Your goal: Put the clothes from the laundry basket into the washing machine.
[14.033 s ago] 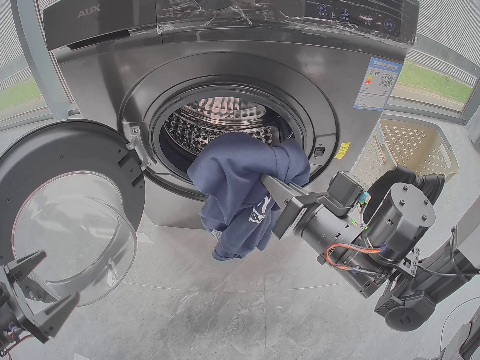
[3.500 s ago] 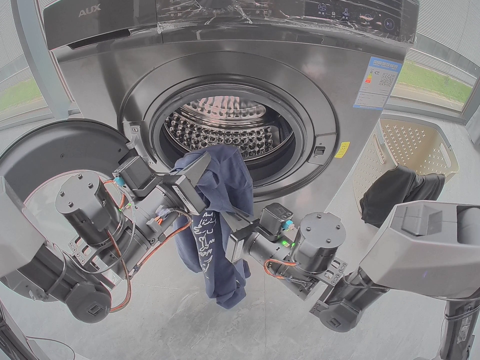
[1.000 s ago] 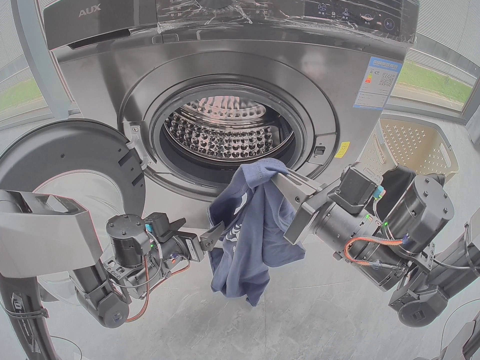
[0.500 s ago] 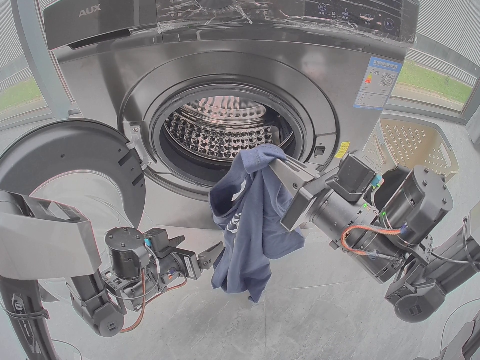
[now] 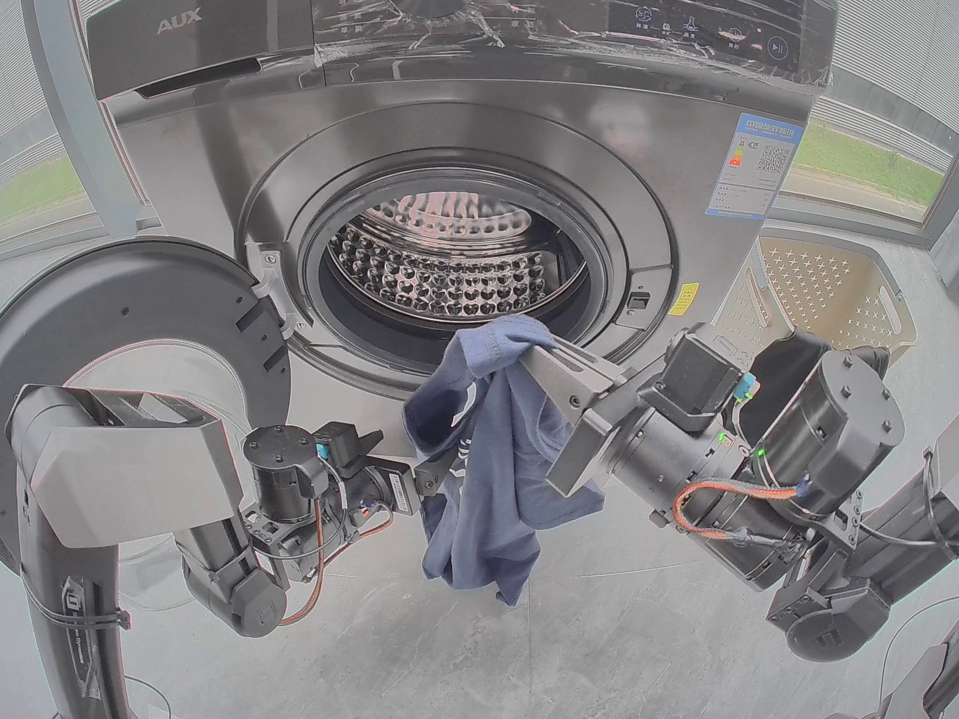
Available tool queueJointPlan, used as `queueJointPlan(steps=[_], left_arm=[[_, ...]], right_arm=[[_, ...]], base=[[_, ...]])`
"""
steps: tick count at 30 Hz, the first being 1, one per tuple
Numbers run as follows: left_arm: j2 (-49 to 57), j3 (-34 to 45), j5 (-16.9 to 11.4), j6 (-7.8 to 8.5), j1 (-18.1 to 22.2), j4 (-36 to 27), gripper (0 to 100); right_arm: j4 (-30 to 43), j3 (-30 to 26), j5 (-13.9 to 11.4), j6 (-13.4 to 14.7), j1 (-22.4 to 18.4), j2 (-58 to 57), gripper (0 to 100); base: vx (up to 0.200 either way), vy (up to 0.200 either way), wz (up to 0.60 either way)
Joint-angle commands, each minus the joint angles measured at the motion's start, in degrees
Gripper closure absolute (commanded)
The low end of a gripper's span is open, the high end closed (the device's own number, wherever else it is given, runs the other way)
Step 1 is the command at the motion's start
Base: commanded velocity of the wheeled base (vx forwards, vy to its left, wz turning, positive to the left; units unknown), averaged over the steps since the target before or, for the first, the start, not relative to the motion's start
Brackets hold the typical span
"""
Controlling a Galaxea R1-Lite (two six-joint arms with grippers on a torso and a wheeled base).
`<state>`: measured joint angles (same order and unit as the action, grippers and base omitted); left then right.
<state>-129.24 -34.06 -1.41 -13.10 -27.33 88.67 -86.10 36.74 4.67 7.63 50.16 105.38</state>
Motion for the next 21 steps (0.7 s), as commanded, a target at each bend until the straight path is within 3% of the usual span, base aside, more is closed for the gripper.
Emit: queueJointPlan(steps=[1, 3, 6, 21], left_arm=[[-1.8, -1.1, -0.3, 1.42, 0.7, 0.0, 0], [-2.7, -1.8, -0.3, 2.65, 1.1, 0.0, 0], [-3.6, -2.9, -0.3, 3.17, 1.4, 0.1, 0], [-3.6, -3.3, -0.3, 3.17, 1.8, 0.1, 0]], right_arm=[[0.0, -0.2, 0.0, 0.0, 0.5, -0.2, 100], [-0.1, -0.2, 0.0, 0.0, 0.7, -0.1, 100], [-0.1, -0.2, 0.0, 0.0, 1.1, -0.1, 100], [0.0, -0.4, 0.1, 0.0, 1.1, 0.0, 100]], base=[[0.000, 0.000, 0.00], [0.000, 0.000, 0.00], [0.000, 0.000, 0.00], [0.000, 0.000, 0.00]])
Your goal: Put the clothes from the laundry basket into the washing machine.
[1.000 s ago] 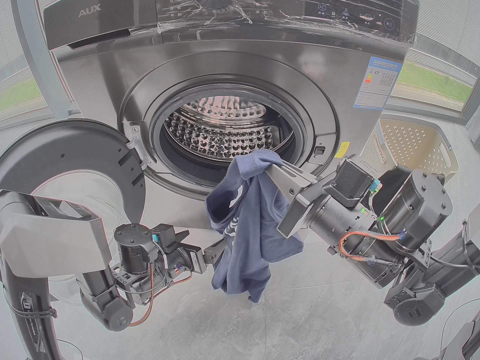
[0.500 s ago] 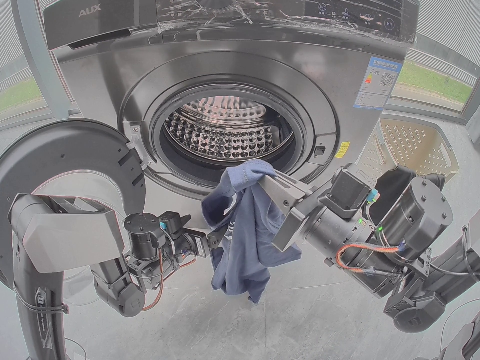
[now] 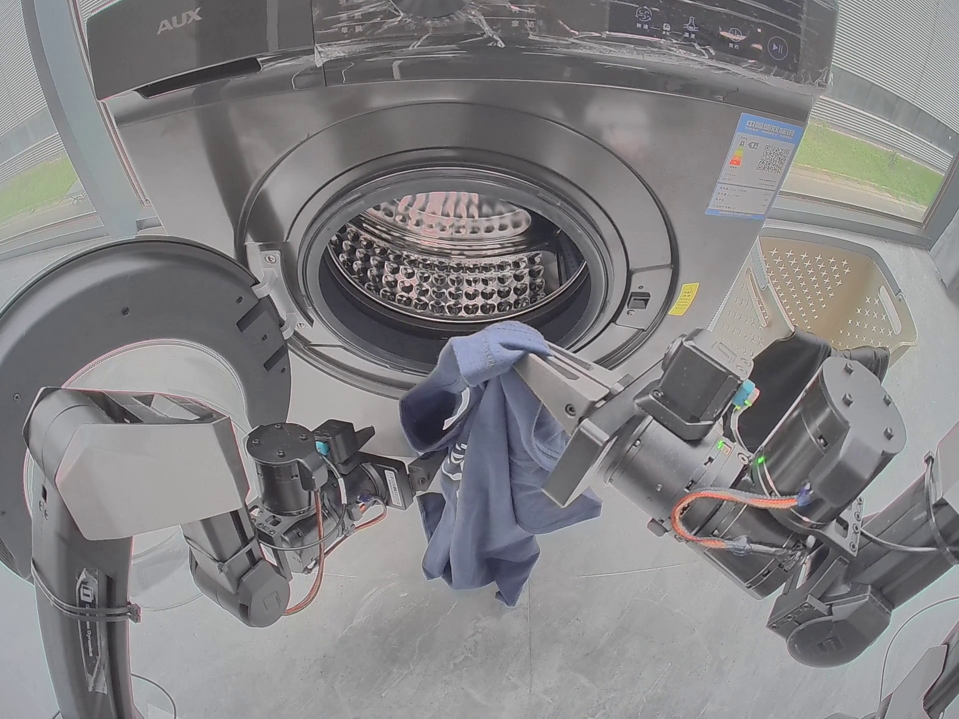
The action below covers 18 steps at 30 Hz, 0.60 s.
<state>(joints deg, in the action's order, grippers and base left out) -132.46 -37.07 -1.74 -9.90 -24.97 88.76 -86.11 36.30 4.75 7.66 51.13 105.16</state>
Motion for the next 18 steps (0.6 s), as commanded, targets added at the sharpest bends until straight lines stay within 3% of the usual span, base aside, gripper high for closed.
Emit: queueJointPlan(steps=[1, 18], left_arm=[[-0.4, -0.4, 0.0, -0.03, -0.6, 0.0, 0], [-3.6, -7.0, -1.6, 0.41, -2.5, 0.0, 0]], right_arm=[[0.0, 0.0, 0.0, 0.0, 0.2, 0.3, 100], [-0.1, 0.0, 0.2, 0.0, 1.0, 0.9, 100]], base=[[0.000, 0.000, 0.00], [0.000, 0.000, 0.00]])
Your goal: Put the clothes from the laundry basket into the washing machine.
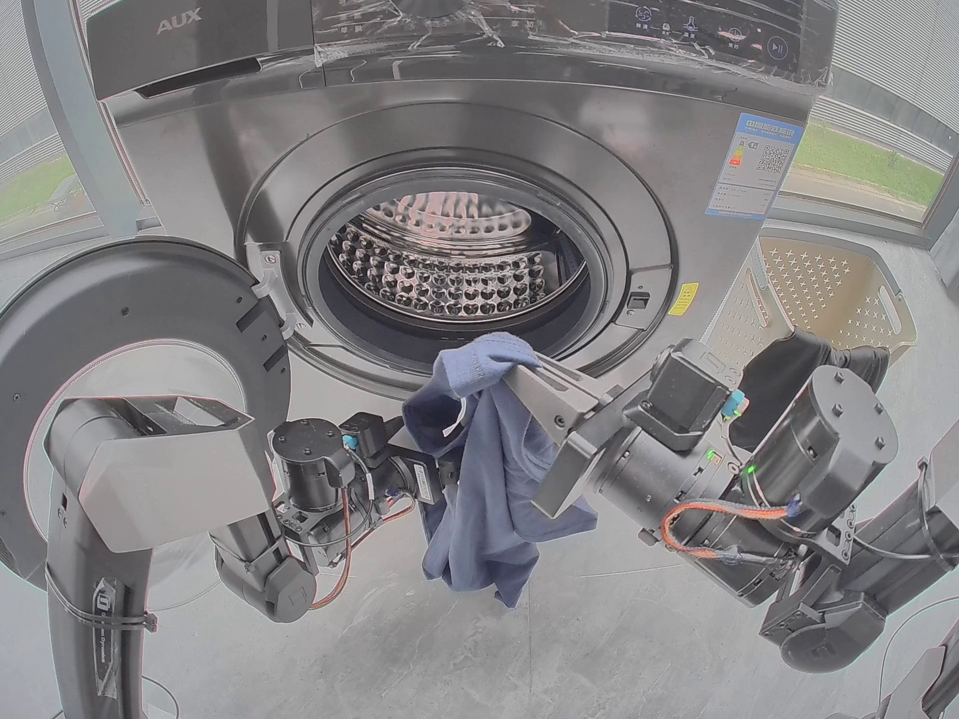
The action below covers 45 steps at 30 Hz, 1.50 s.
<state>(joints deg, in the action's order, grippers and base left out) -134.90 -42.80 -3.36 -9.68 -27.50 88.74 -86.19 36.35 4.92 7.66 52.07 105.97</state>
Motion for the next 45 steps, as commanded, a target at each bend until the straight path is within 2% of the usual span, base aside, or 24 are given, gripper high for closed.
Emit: queueJointPlan(steps=[1, 2, 3, 17, 20, 25, 28, 35, 38, 40, 45], left_arm=[[-1.2, -1.8, -0.1, 0.19, 0.0, 0.0, 0], [-1.4, -2.1, -0.1, 0.19, -0.1, 0.0, 0], [-1.6, -2.6, -0.1, 0.19, -0.1, 0.0, 100], [0.3, -4.2, 0.6, -0.08, 1.1, 0.1, 100], [5.9, 0.7, 1.0, -0.52, 2.0, 0.1, 100], [17.1, 12.0, 1.0, -0.43, 3.0, 0.0, 100], [23.2, 16.3, 1.1, -0.34, 3.5, 0.0, 100], [34.0, 19.0, 1.6, 0.28, 3.6, -0.2, 100], [36.4, 18.8, 2.5, 0.54, 3.6, -0.2, 100], [37.0, 19.9, 2.0, 0.54, 3.5, -0.2, 100], [33.5, 25.3, 1.6, 0.80, 1.2, -0.1, 100]], right_arm=[[0.0, -0.1, 0.0, 0.0, 0.1, 0.1, 100], [0.0, -0.1, 0.0, 0.0, 0.1, 0.2, 100], [0.0, -0.1, 0.0, 0.0, 0.1, 0.2, 100], [-0.5, -1.8, 0.0, 0.3, -0.8, 0.0, 100], [-0.6, -3.7, 0.1, 0.4, -2.0, -0.1, 100], [-0.6, -5.1, 0.3, 0.9, -5.5, 0.5, 100], [-1.0, -6.1, 0.4, 1.6, -6.2, 1.2, 100], [-1.4, -9.4, 1.3, 1.7, -6.1, -0.2, 100], [-1.3, -9.1, 2.2, 1.7, -7.4, -1.2, 100], [-1.4, -8.1, 2.1, 1.7, -7.9, -1.2, 100], [-2.3, -7.3, 2.1, 2.3, -6.7, -1.3, 100]], base=[[0.000, 0.000, 0.00], [0.000, 0.000, 0.00], [0.000, 0.000, 0.00], [0.000, 0.000, 0.00], [0.000, 0.000, 0.00], [0.000, 0.000, 0.00], [0.000, 0.000, 0.00], [0.000, 0.000, 0.00], [0.000, 0.000, 0.00], [0.000, 0.000, 0.00], [0.000, 0.000, 0.00]])
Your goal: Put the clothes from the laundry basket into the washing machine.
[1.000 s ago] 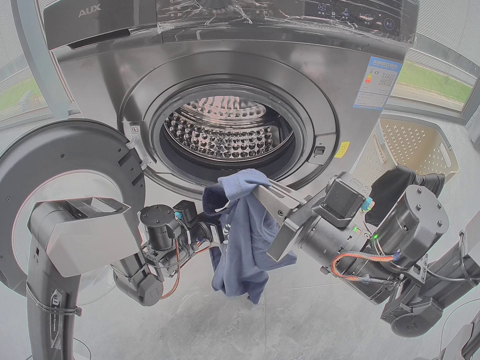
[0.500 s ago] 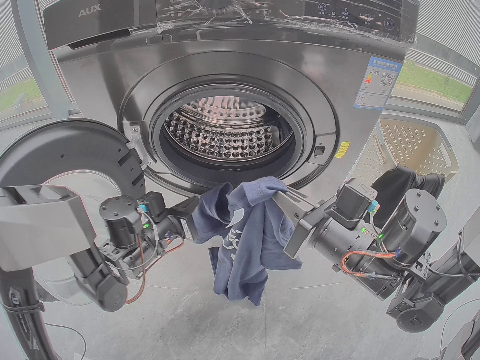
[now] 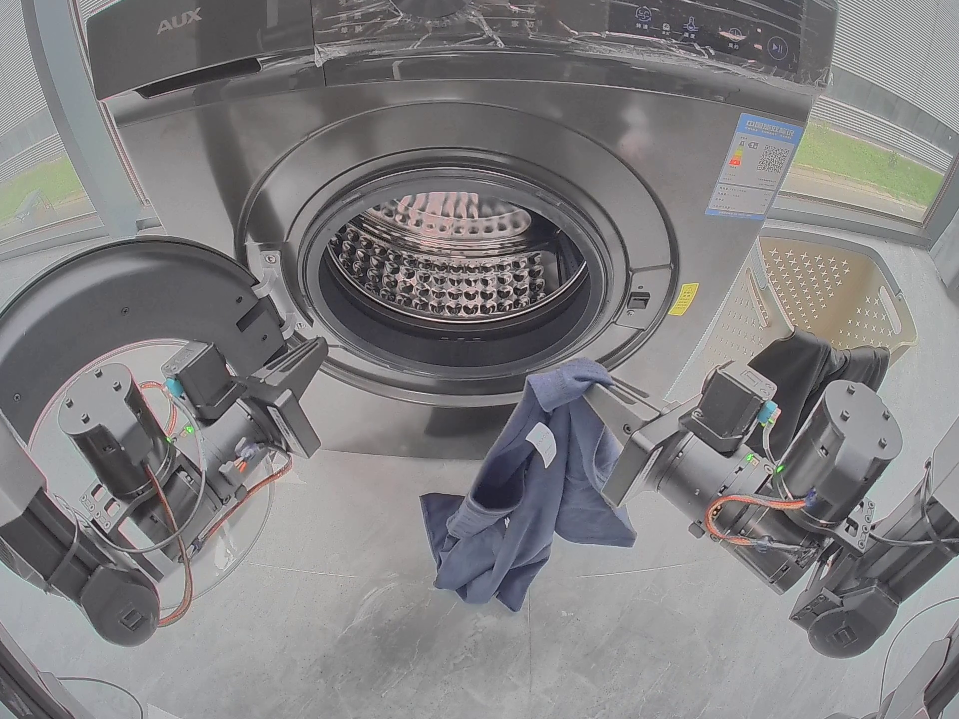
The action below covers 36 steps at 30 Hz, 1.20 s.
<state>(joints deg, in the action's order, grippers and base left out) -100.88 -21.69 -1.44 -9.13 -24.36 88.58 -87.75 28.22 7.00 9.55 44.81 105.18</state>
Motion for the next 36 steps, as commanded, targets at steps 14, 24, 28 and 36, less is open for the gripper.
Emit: queueJointPlan(steps=[14, 24, 28, 36], left_arm=[[-10.6, 10.3, -6.8, 0.52, -4.6, 0.1, 0], [-19.7, 5.9, -10.4, 6.23, -3.8, 0.1, 0], [-22.0, 2.9, -10.3, 6.49, -3.8, 0.1, 0], [-30.7, -8.8, -12.0, 7.20, -2.8, 0.0, 0]], right_arm=[[-0.8, 2.5, -0.5, 0.4, 1.1, -0.5, 100], [-0.2, 3.9, -0.8, -0.3, 1.9, 0.5, 100], [-0.1, 4.1, -0.8, -0.3, 2.0, 0.5, 100], [-0.2, 4.1, -0.8, -0.5, 3.6, 1.2, 100]], base=[[0.000, 0.000, 0.00], [0.000, 0.000, 0.00], [0.000, 0.000, 0.00], [0.000, 0.000, 0.00]])
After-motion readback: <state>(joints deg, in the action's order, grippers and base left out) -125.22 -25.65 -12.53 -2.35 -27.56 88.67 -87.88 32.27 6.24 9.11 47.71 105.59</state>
